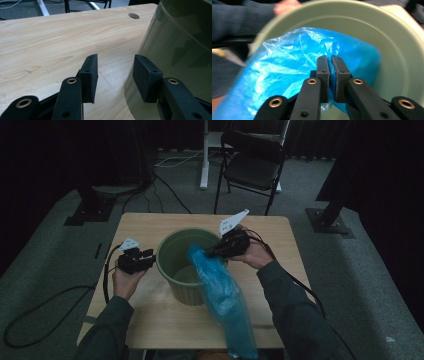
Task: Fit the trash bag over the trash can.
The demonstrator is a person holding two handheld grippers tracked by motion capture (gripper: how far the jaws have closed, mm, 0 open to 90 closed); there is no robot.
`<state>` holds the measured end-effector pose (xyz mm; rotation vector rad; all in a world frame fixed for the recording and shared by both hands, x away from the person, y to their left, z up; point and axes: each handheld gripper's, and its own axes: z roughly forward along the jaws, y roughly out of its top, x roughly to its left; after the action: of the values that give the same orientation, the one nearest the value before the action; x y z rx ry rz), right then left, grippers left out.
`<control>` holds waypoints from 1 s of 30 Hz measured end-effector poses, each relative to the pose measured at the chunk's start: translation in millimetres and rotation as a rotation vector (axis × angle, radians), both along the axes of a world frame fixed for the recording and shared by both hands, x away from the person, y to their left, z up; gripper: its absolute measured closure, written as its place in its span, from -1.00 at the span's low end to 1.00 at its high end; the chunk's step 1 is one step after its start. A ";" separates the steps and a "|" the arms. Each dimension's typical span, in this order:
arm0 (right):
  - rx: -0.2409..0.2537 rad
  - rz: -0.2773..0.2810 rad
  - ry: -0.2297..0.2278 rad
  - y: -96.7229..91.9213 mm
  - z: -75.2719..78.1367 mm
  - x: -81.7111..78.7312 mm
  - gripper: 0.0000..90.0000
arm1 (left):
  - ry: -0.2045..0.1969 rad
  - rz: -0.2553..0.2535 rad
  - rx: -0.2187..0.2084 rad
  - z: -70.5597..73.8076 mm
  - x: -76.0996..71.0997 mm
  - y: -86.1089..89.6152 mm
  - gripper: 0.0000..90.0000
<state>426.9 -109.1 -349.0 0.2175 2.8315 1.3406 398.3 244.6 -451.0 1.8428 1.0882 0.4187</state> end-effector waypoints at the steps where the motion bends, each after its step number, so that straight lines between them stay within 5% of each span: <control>1: -0.015 -0.032 -0.005 0.4 -1.5 2.4 0.89 | -0.002 0.000 0.000 0.3 -0.4 0.3 0.23; 6: -0.055 -0.209 -0.068 -2.4 -6.5 13.2 0.86 | -0.008 0.003 -0.003 1.2 -1.6 1.4 0.23; 11: -0.072 -0.288 -0.114 -4.8 -8.1 15.5 0.52 | -0.008 0.004 -0.003 1.0 -2.0 1.4 0.23; 21: 0.050 -0.328 -0.149 -24.9 14.5 5.3 0.31 | -0.009 0.000 0.000 1.5 -2.7 0.2 0.23; 30: 0.056 -0.275 -0.128 -47.6 15.1 -21.1 0.61 | -0.016 0.002 -0.010 5.2 -5.4 3.7 0.23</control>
<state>405.9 -156.7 -333.9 0.4827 2.5484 1.3222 392.8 248.3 -445.8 1.8270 1.0792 0.4278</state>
